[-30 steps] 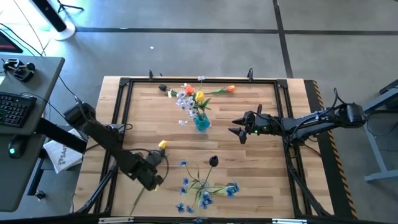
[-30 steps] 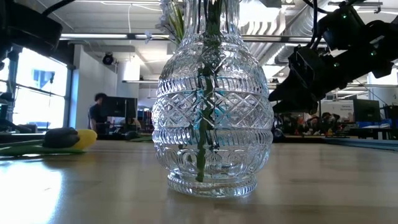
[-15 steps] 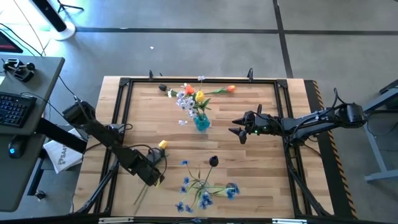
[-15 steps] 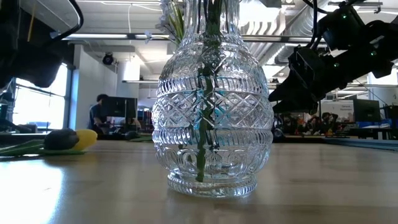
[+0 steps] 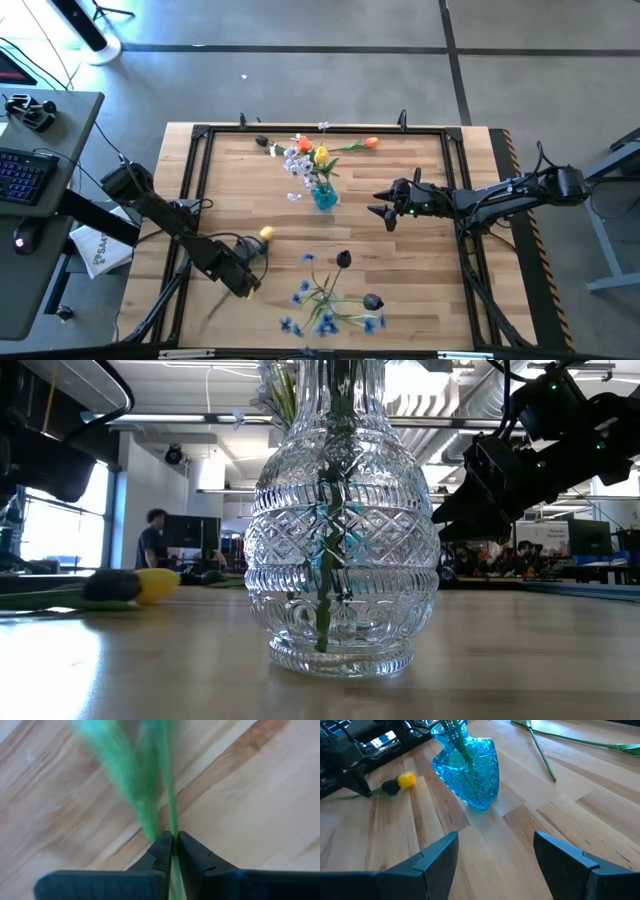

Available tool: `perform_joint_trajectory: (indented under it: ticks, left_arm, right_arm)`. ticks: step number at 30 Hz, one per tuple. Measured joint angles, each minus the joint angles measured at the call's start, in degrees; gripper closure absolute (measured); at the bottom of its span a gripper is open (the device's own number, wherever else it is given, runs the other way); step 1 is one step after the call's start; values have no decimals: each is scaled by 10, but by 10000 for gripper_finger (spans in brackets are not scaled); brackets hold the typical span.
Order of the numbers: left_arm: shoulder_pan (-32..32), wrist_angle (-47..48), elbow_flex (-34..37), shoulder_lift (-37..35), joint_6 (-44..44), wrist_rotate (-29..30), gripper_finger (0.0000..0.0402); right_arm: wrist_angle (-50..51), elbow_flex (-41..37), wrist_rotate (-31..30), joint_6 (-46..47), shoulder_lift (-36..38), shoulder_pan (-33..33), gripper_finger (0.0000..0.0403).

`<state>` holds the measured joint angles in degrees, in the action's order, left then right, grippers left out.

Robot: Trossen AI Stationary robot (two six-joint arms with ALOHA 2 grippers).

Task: Sort flowers into vase by color
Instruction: Put the bottom black tulip into the transparent vase

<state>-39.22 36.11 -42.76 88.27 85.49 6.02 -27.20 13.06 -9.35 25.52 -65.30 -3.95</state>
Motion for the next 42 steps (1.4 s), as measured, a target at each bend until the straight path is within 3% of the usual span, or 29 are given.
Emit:
perform_joint_trajectory:
  ticks: [9, 15, 20, 24, 27, 32, 37, 42]
  left_arm:
    - [0, -52, 0, -19, -94, 79, 400]
    - [-9, -80, 0, -100, -183, 224, 401]
    - [-8, -188, 0, -169, -378, 379, 401]
    - [9, -358, 0, -195, -603, 431, 401]
    - [30, -512, 0, -198, -772, 407, 401]
    - [76, -673, -1, -197, -939, 278, 401]
    - [123, -748, -1, -196, -980, 164, 401]
    - [160, -793, -1, -188, -982, 103, 401]
  right_arm:
    - [-15, 0, -11, -1, 0, 16, 149]
    - [-89, 0, -24, -54, 0, 77, 149]
    - [-181, 0, -22, -103, 0, 128, 149]
    - [-250, 1, -23, -134, 0, 155, 149]
    - [-260, 23, -22, -152, 0, 167, 149]
    - [-211, 97, 5, -187, 0, 178, 149]
    - [-99, 183, 10, -205, 0, 180, 149]
    - [11, 261, 10, -215, 0, 174, 149]
